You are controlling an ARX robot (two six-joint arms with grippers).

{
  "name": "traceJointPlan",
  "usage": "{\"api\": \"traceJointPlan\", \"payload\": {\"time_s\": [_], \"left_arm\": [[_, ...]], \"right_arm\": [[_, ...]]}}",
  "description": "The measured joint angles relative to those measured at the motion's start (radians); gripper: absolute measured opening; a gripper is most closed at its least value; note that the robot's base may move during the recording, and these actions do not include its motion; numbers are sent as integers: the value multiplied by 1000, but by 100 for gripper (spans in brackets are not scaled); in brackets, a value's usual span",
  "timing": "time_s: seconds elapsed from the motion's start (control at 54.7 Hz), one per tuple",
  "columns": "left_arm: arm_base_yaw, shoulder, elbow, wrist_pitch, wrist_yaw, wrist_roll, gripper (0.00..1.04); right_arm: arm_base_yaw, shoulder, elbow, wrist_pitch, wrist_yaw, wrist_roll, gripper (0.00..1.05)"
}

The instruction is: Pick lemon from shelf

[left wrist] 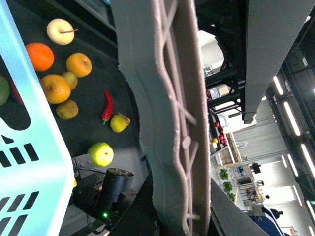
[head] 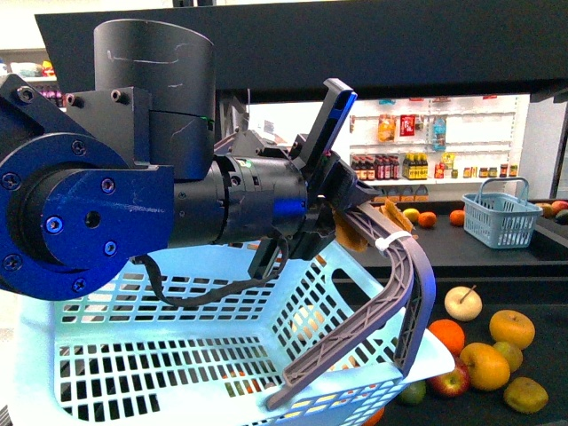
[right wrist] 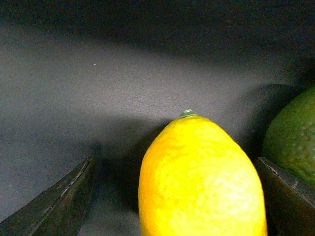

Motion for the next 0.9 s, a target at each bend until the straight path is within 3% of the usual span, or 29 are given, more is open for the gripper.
{"api": "traceJointPlan", "payload": {"time_s": [0.073,0.366,0.622,0.896], "left_arm": [[0,0,0,0,0,0,11],[0,0,0,0,0,0,11],[0,0,0,0,0,0,11],[0,0,0,0,1,0,11]], "right_arm": [[2,2,3,-10,0,1,93],[-7,-1,-4,-29,0,1,54],[-25,-85,-58,-39,-1,26,51],[-30,-337,-138,-56,-74,128,50]]}}
